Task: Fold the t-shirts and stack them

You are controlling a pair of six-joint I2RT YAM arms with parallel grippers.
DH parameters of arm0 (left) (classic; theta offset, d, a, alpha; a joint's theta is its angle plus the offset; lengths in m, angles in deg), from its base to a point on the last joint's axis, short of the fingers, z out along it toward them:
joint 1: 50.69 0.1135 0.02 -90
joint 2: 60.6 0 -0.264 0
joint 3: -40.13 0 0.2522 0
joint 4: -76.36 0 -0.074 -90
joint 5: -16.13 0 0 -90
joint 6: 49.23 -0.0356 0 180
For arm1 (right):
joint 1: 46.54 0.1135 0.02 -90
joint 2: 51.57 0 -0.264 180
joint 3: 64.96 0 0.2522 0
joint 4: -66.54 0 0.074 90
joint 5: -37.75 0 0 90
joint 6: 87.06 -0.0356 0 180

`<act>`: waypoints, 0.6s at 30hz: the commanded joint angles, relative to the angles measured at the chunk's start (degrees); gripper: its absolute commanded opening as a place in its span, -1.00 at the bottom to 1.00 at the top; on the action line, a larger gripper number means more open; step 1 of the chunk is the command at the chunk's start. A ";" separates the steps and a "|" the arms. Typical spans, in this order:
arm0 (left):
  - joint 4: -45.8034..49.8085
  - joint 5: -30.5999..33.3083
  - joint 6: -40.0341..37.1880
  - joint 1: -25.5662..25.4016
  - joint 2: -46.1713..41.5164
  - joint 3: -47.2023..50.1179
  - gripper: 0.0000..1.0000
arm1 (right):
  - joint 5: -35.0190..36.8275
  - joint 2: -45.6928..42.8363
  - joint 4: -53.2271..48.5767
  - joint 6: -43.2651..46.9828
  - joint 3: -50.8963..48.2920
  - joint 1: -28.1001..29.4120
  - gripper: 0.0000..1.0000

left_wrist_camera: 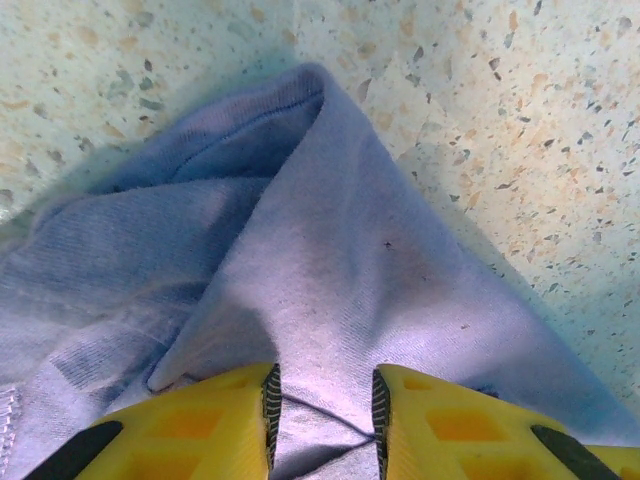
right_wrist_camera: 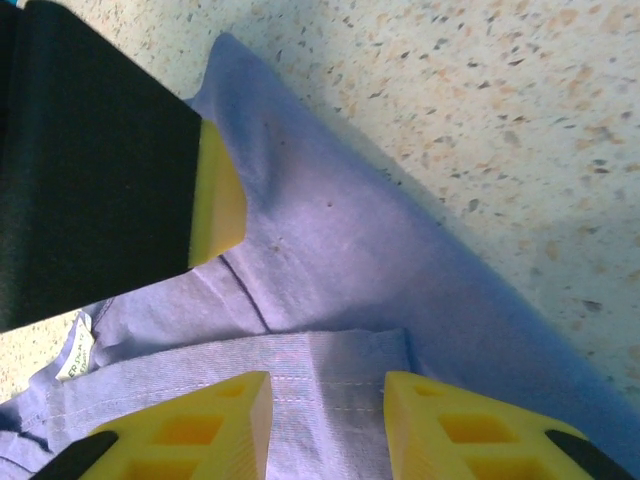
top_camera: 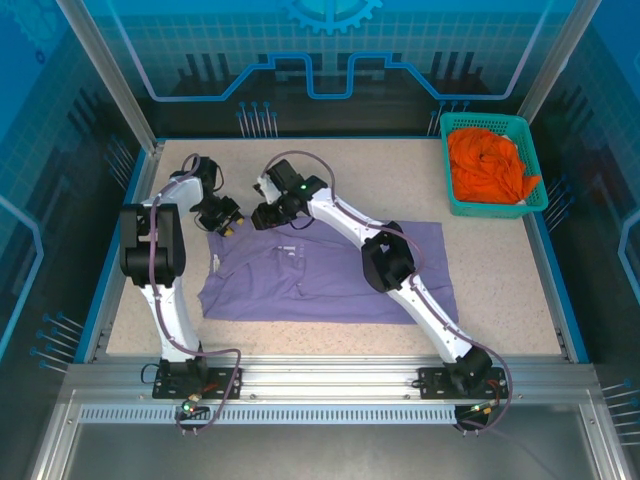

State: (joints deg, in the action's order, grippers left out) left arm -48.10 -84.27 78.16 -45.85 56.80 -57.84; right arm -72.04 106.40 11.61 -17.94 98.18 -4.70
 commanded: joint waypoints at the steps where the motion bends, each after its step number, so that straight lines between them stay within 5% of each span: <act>1: 1.95 -1.82 -0.74 0.52 1.16 -1.58 -0.35 | -1.25 2.07 -1.56 0.76 2.10 1.05 -0.30; 9: 1.92 -2.02 -0.67 0.54 1.18 -1.64 -0.35 | 1.38 1.46 -2.69 1.07 2.18 0.96 -0.14; 18: 1.96 -2.17 -0.71 0.61 1.16 -1.67 -0.34 | 0.28 1.55 -2.69 1.27 2.23 1.11 -0.47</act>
State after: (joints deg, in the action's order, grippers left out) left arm -48.12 -84.33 78.16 -45.85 56.80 -57.95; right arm -71.12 106.77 10.27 -17.35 98.40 -4.22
